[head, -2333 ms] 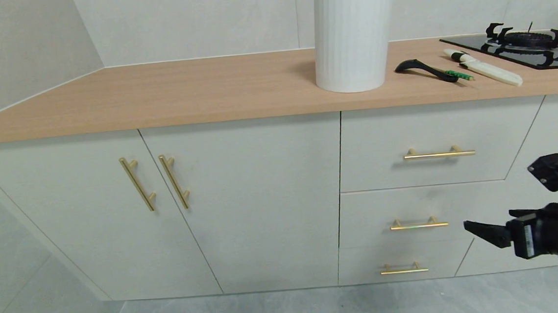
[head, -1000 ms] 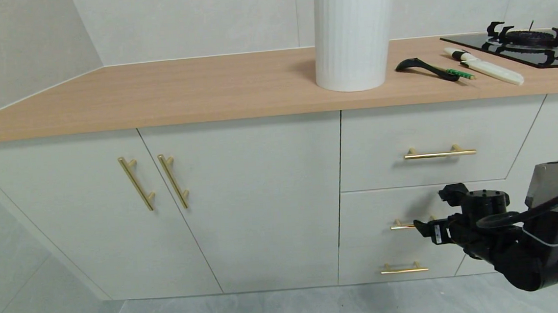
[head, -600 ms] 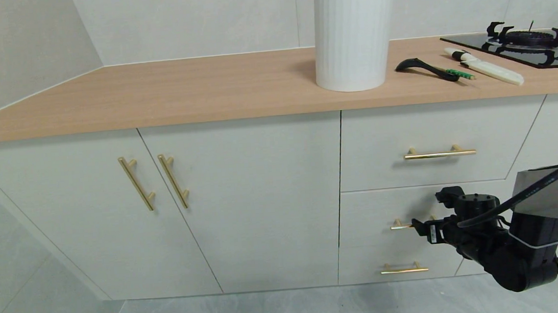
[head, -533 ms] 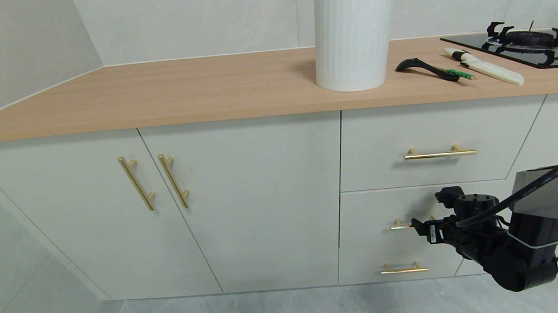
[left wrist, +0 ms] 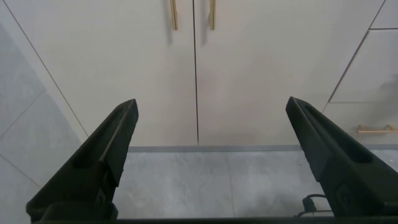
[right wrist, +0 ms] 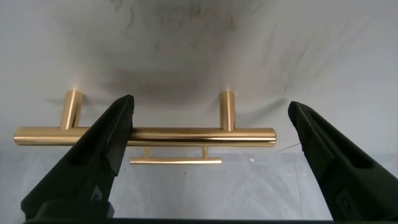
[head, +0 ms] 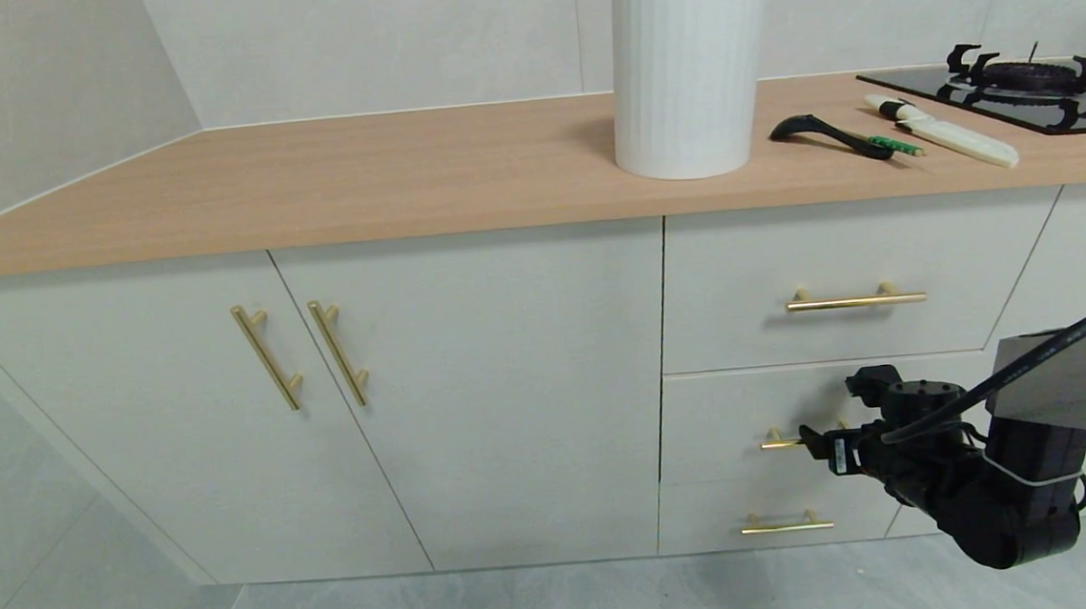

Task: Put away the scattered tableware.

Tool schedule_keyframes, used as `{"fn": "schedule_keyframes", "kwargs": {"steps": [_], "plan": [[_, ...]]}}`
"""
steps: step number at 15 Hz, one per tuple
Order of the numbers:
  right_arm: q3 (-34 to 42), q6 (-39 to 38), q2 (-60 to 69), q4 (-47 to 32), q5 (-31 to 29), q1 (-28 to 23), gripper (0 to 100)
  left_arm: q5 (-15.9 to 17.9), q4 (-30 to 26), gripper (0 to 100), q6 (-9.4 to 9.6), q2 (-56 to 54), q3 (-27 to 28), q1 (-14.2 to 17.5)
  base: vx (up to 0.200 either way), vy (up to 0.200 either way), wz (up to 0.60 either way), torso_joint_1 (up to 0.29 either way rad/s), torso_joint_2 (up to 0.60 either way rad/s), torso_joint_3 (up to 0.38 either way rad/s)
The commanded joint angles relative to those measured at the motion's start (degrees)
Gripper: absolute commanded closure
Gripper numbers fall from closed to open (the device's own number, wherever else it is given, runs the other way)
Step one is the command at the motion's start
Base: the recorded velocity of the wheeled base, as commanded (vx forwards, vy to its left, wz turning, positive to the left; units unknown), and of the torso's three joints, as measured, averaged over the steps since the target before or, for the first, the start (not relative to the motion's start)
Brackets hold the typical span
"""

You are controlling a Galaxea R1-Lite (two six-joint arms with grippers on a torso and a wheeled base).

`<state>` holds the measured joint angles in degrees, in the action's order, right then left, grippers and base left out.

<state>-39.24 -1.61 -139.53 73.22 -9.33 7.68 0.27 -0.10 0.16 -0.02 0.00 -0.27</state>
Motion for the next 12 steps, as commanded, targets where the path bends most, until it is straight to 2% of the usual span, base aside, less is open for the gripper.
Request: {"fn": "schedule_keyframes", "kwargs": {"steps": [1, 8, 12], "plan": [[0.13, 0.12, -0.21, -0.79, 0.01, -0.03, 0, 0.00, 0.01, 0, 0.02, 0.02, 0.00, 0.00, 0.000, 0.000, 0.00, 0.000, 0.00, 0.000], [1.45, 0.20, 2.07, -3.08, 0.01, -0.03, 0, 0.00, 0.01, 0, 0.02, 0.02, 0.00, 0.00, 0.000, 0.000, 0.00, 0.000, 0.00, 0.000], [5.05, 0.29, 19.56, -20.66, 1.15, 0.14, 0, 0.00, 0.01, 0, 0.02, 0.02, 0.00, 0.00, 0.000, 0.000, 0.00, 0.000, 0.00, 0.000]]}}
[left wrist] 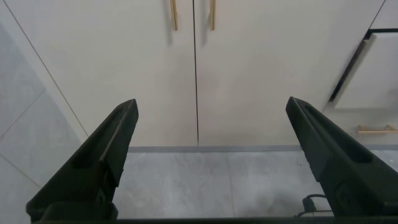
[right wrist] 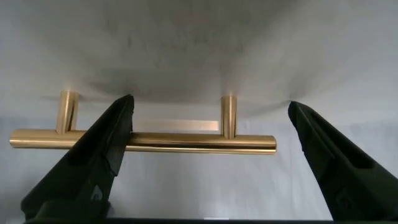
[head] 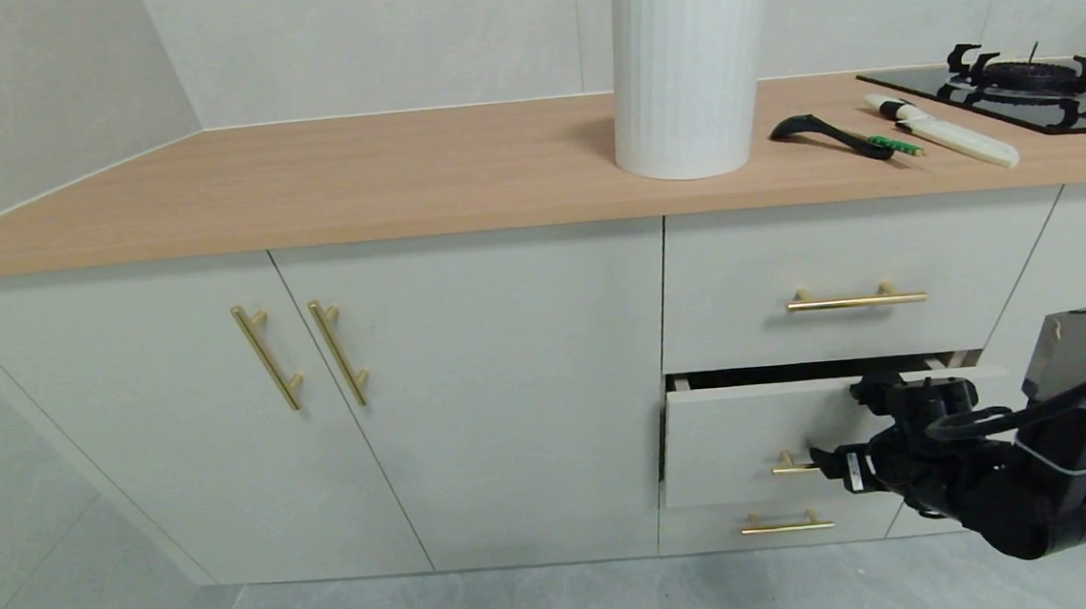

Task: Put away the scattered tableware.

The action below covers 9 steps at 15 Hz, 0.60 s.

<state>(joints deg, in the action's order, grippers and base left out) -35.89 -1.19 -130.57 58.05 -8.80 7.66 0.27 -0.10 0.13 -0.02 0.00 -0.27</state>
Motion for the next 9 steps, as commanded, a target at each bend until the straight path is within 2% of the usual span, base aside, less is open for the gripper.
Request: {"fn": "schedule_keyframes", "kwargs": {"steps": [1, 4, 5, 9], "plan": [[1.70, -0.12, 17.81, -13.14, 1.59, 0.61, 0, 0.00, 0.01, 0, 0.04, 0.02, 0.00, 0.00, 0.000, 0.000, 0.00, 0.000, 0.00, 0.000], [-0.32, -0.12, 36.35, -31.95, 6.43, 2.63, 0, 0.00, 0.01, 0, -0.05, 0.02, 0.00, 0.00, 0.000, 0.000, 0.00, 0.000, 0.00, 0.000], [-0.94, -0.21, 39.96, -34.23, 6.78, 3.59, 0, 0.00, 0.01, 0, -0.05, 0.02, 0.00, 0.00, 0.000, 0.000, 0.00, 0.000, 0.00, 0.000], [-1.02, -0.48, 40.92, -33.53, 6.43, 5.35, 0, 0.00, 0.01, 0, 0.04, 0.02, 0.00, 0.00, 0.000, 0.000, 0.00, 0.000, 0.00, 0.000]]}}
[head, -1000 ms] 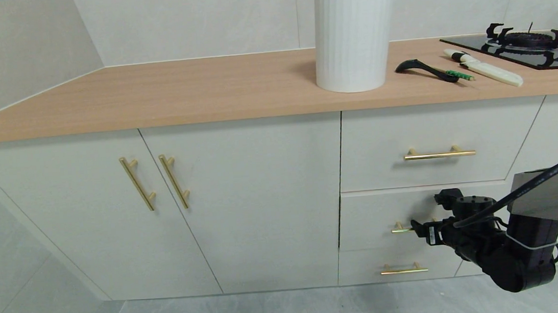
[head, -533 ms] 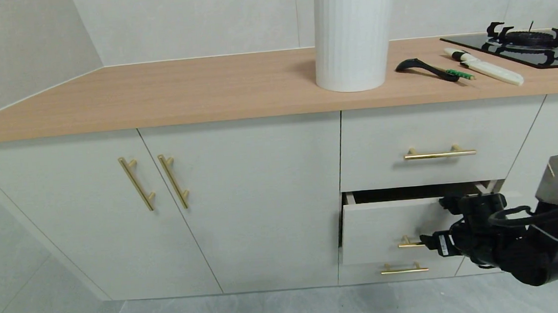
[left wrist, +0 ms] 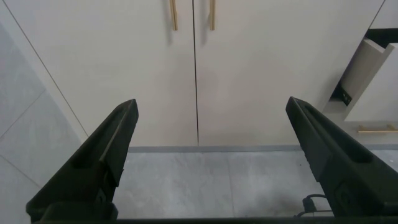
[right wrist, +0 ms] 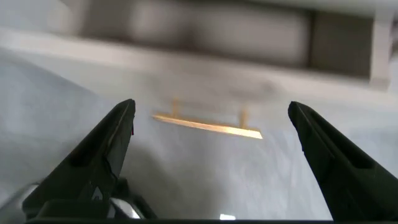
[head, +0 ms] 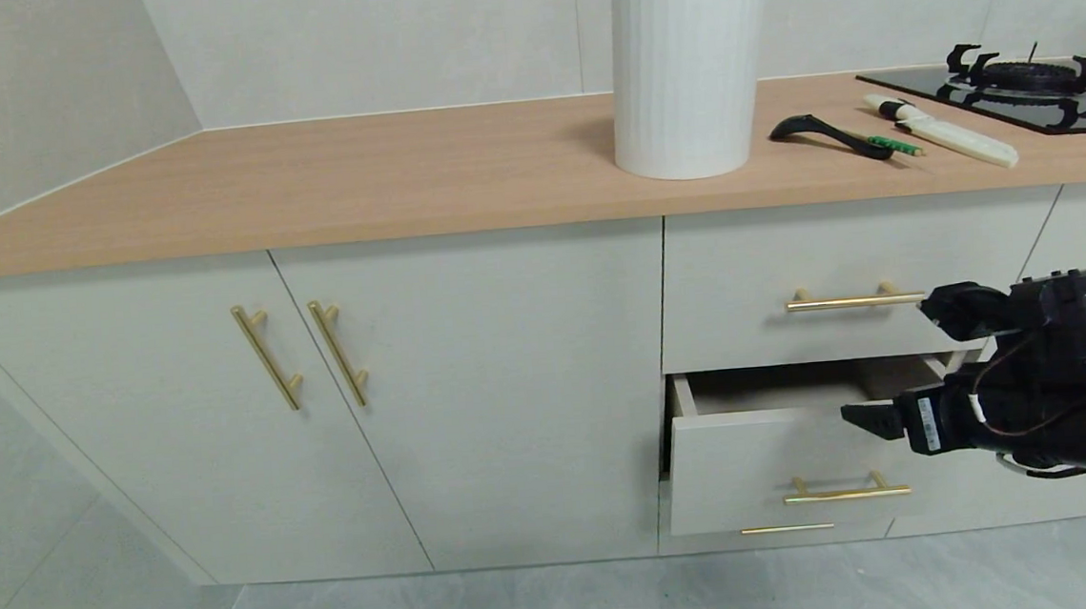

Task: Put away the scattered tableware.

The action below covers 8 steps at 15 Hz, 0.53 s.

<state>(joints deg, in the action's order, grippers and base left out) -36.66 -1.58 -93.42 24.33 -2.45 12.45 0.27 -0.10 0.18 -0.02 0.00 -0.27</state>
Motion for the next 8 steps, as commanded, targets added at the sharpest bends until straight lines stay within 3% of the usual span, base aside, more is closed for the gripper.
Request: {"fn": "schedule_keyframes", "kwargs": {"steps": [1, 8], "plan": [[-0.17, -0.17, 1.83, 1.95, 0.08, 0.56, 0, 0.00, 0.01, 0, -0.09, 0.02, 0.00, 0.00, 0.000, 0.000, 0.00, 0.000, 0.00, 0.000], [0.71, -3.34, -12.93, 17.42, -3.53, 1.62, 0, 0.00, 0.01, 0, -0.01, 0.02, 0.00, 0.00, 0.000, 0.000, 0.00, 0.000, 0.00, 0.000]]}}
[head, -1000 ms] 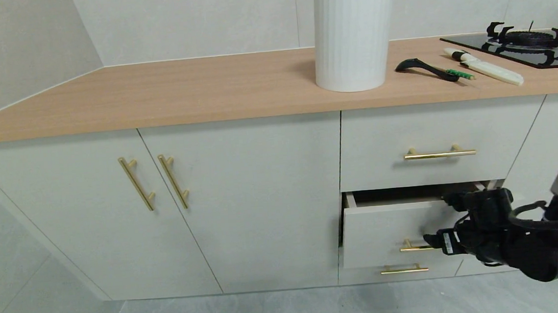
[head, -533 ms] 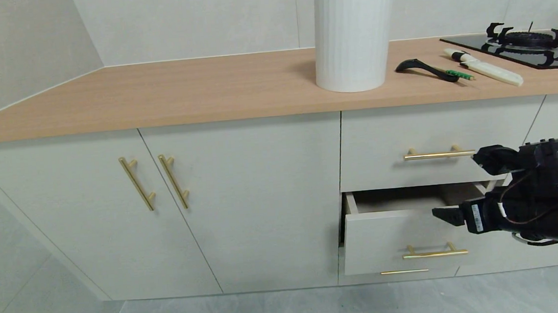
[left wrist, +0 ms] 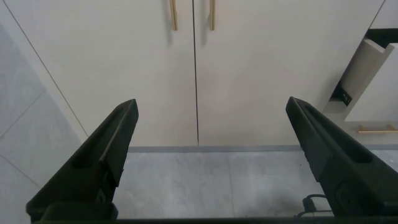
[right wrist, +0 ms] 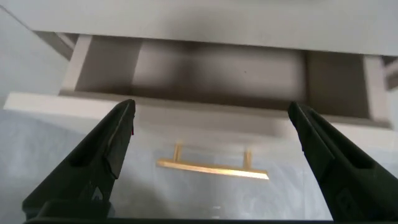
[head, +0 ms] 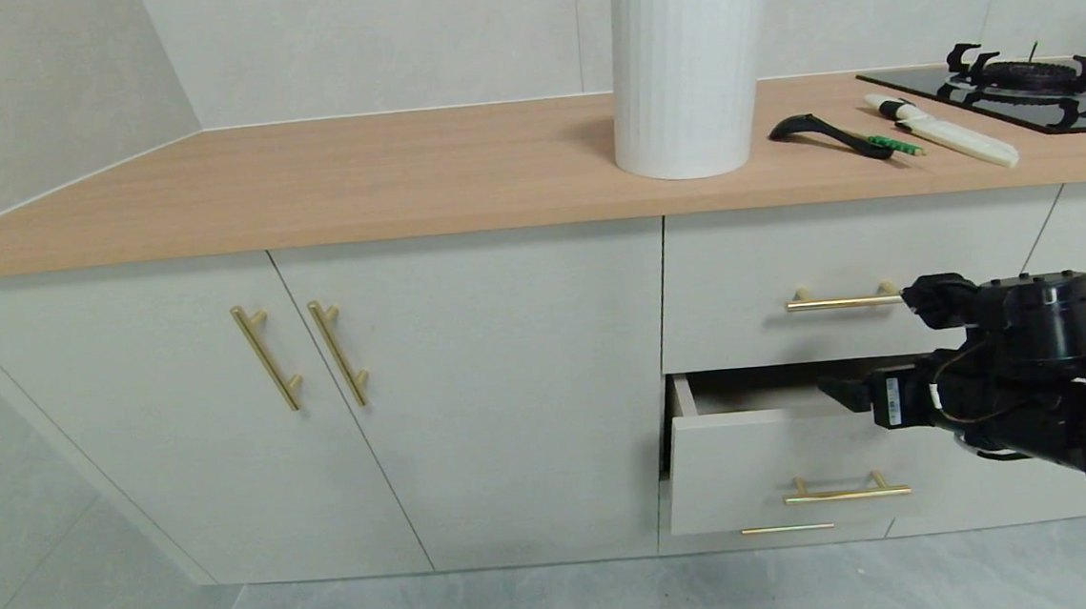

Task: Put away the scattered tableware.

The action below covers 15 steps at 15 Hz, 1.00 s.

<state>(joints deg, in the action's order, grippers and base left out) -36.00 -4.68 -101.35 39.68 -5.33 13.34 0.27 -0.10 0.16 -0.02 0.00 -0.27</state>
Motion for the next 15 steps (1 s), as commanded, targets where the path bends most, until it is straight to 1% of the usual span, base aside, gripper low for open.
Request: {"fn": "schedule_keyframes", "kwargs": {"steps": [1, 2, 3, 5, 10, 15], "plan": [[0.05, -1.12, -6.84, 4.70, -2.49, 1.08, 0, 0.00, 0.01, 0, 0.02, 0.02, 0.00, 0.00, 0.000, 0.000, 0.00, 0.000, 0.00, 0.000], [-0.04, -1.82, -8.16, 6.73, -3.90, 1.34, 0, 0.00, 0.01, 0, 0.02, 0.02, 0.00, 0.00, 0.000, 0.000, 0.00, 0.000, 0.00, 0.000], [0.14, -2.17, -10.71, 10.86, -5.48, 1.96, 0, 0.00, 0.01, 0, 0.02, 0.02, 0.00, 0.00, 0.000, 0.000, 0.00, 0.000, 0.00, 0.000], [0.05, -2.17, -12.64, 13.32, -6.01, 2.13, 0, 0.00, 0.01, 0, 0.02, 0.02, 0.00, 0.00, 0.000, 0.000, 0.00, 0.000, 0.00, 0.000], [0.05, -2.09, -16.16, 17.45, -6.71, 2.22, 0, 0.00, 0.01, 0, 0.02, 0.02, 0.00, 0.00, 0.000, 0.000, 0.00, 0.000, 0.00, 0.000], [1.63, -1.38, -15.81, 17.36, -6.63, 2.22, 0, 0.00, 0.01, 0, 0.02, 0.02, 0.00, 0.00, 0.000, 0.000, 0.00, 0.000, 0.00, 0.000]]}}
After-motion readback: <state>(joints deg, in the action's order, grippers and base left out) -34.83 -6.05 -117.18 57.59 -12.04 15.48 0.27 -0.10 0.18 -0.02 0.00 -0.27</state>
